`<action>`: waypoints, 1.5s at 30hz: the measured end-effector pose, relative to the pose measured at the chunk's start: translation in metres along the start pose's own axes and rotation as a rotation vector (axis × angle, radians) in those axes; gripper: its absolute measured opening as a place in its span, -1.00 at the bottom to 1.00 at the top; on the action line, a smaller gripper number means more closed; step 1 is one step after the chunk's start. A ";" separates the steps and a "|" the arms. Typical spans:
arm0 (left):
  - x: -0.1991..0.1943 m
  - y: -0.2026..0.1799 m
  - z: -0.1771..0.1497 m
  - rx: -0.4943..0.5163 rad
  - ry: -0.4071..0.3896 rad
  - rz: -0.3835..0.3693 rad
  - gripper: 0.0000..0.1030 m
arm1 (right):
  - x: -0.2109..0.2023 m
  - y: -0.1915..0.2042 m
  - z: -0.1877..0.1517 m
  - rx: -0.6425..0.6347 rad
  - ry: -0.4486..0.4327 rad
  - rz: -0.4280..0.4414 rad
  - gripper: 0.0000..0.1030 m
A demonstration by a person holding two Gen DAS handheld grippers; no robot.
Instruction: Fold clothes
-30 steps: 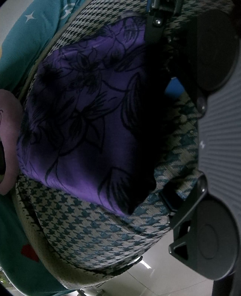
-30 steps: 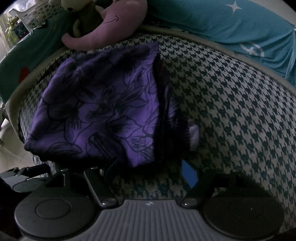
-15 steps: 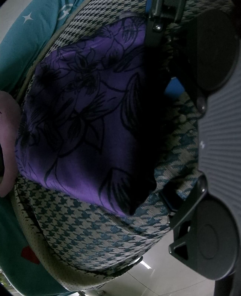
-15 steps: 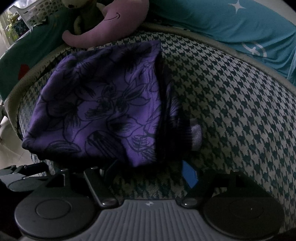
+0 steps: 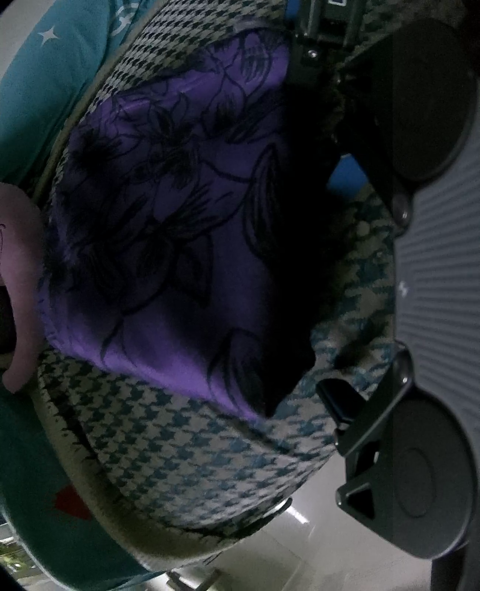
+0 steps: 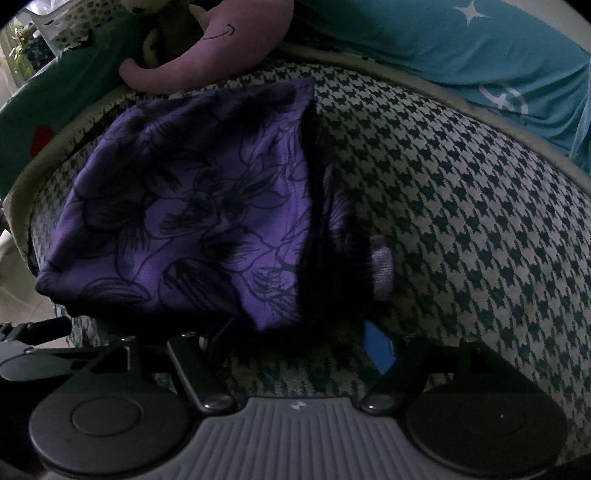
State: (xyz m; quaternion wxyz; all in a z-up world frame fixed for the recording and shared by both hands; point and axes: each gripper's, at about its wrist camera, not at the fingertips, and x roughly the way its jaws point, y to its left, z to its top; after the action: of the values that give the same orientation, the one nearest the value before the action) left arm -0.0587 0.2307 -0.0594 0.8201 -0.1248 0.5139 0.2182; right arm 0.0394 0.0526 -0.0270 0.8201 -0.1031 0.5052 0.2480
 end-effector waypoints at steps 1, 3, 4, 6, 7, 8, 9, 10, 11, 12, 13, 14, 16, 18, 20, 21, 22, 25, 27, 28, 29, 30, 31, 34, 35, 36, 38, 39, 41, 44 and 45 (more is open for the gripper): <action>-0.002 0.000 -0.001 0.000 -0.004 0.006 1.00 | -0.001 -0.001 0.000 0.001 -0.002 0.000 0.44; -0.007 0.001 -0.003 -0.002 -0.015 0.017 1.00 | -0.003 -0.004 0.000 0.006 -0.007 -0.003 0.44; -0.009 0.002 -0.005 -0.001 -0.019 0.024 1.00 | -0.004 -0.005 0.000 0.007 -0.008 -0.006 0.44; -0.014 0.003 -0.009 0.001 -0.025 0.034 1.00 | -0.004 -0.007 -0.001 0.009 -0.008 -0.008 0.44; -0.017 0.004 -0.011 -0.002 -0.027 0.037 1.00 | -0.005 -0.008 -0.001 0.009 -0.007 -0.009 0.44; -0.019 0.006 -0.014 -0.009 -0.030 0.037 1.00 | -0.005 -0.008 -0.002 0.009 -0.006 -0.010 0.44; -0.022 0.007 -0.016 -0.016 -0.033 0.037 1.00 | -0.006 -0.009 -0.003 0.008 -0.006 -0.010 0.44; -0.025 0.008 -0.019 -0.020 -0.033 0.037 1.00 | -0.007 -0.008 -0.003 0.006 -0.007 -0.010 0.44; -0.027 0.008 -0.022 -0.023 -0.033 0.037 1.00 | -0.008 -0.008 -0.004 0.003 -0.008 -0.010 0.44; -0.030 0.008 -0.025 -0.027 -0.033 0.036 1.00 | -0.009 -0.008 -0.005 0.002 -0.010 -0.008 0.44; -0.033 0.009 -0.028 -0.030 -0.034 0.036 1.00 | -0.011 -0.009 -0.006 0.000 -0.011 -0.007 0.44; -0.036 0.009 -0.031 -0.031 -0.034 0.035 1.00 | -0.012 -0.009 -0.006 -0.001 -0.013 -0.004 0.44; -0.041 0.008 -0.036 -0.030 -0.035 0.035 1.00 | -0.014 -0.010 -0.008 -0.004 -0.014 0.004 0.44; -0.047 0.006 -0.041 -0.025 -0.037 0.037 1.00 | -0.018 -0.009 -0.010 -0.009 -0.018 0.013 0.44; -0.053 0.005 -0.046 -0.020 -0.043 0.042 1.00 | -0.021 -0.009 -0.011 -0.016 -0.023 0.022 0.44; -0.055 0.004 -0.048 -0.018 -0.046 0.045 1.00 | -0.023 -0.009 -0.012 -0.019 -0.026 0.026 0.44; -0.058 0.004 -0.050 -0.019 -0.048 0.048 1.00 | -0.024 -0.009 -0.013 -0.023 -0.028 0.030 0.44; -0.066 0.005 -0.053 -0.024 -0.054 0.045 1.00 | -0.029 -0.008 -0.015 -0.033 -0.036 0.042 0.44; -0.071 0.005 -0.055 -0.025 -0.057 0.044 1.00 | -0.032 -0.007 -0.017 -0.040 -0.040 0.045 0.44; -0.073 0.005 -0.056 -0.024 -0.058 0.043 1.00 | -0.033 -0.007 -0.018 -0.043 -0.041 0.044 0.44; -0.076 0.004 -0.058 -0.023 -0.060 0.043 1.00 | -0.035 -0.006 -0.019 -0.046 -0.043 0.044 0.44; -0.078 0.004 -0.059 -0.021 -0.063 0.044 1.00 | -0.036 -0.006 -0.020 -0.049 -0.044 0.044 0.44; -0.080 0.003 -0.060 -0.019 -0.066 0.045 1.00 | -0.037 -0.006 -0.021 -0.052 -0.045 0.045 0.44; -0.086 0.000 -0.063 -0.011 -0.073 0.044 1.00 | -0.040 -0.005 -0.024 -0.057 -0.050 0.044 0.44; -0.087 0.000 -0.064 -0.009 -0.075 0.043 1.00 | -0.041 -0.005 -0.024 -0.058 -0.052 0.044 0.44; -0.089 -0.001 -0.065 -0.007 -0.077 0.042 1.00 | -0.042 -0.005 -0.025 -0.058 -0.054 0.045 0.44; -0.092 -0.002 -0.066 -0.005 -0.080 0.040 1.00 | -0.044 -0.006 -0.026 -0.057 -0.057 0.046 0.44; -0.093 -0.002 -0.067 -0.004 -0.081 0.038 1.00 | -0.045 -0.006 -0.026 -0.057 -0.058 0.048 0.44; -0.096 -0.003 -0.068 -0.001 -0.085 0.038 1.00 | -0.046 -0.007 -0.027 -0.054 -0.058 0.051 0.44; -0.098 -0.003 -0.068 -0.003 -0.089 0.038 1.00 | -0.047 -0.007 -0.028 -0.055 -0.060 0.053 0.44; -0.099 -0.003 -0.068 -0.004 -0.089 0.037 1.00 | -0.048 -0.007 -0.028 -0.057 -0.062 0.053 0.44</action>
State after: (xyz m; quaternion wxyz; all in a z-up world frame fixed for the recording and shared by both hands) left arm -0.1486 0.1762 -0.0005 0.8378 -0.1072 0.4786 0.2400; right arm 0.0038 0.0201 0.0015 0.8253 -0.1054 0.4749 0.2868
